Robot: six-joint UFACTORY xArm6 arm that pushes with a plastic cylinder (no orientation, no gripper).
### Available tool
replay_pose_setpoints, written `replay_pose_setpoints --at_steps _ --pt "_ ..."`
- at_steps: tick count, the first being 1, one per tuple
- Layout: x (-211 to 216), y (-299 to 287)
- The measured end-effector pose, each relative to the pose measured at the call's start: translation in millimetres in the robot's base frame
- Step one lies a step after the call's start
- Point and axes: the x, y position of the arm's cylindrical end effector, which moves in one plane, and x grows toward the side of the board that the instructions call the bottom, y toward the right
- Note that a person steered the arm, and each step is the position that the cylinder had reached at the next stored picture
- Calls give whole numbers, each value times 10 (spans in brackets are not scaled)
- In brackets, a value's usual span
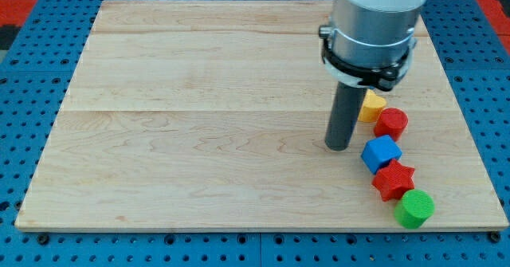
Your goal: Move the yellow heart to the top of the red circle
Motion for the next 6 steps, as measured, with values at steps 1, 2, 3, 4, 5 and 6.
replay_pose_setpoints --at_steps 1,2,3,4,5,6 --pt "0 223" --pt "-77 71" --pt "-251 18" --pt "-562 140" --pt "-643 255" --pt "-741 352"
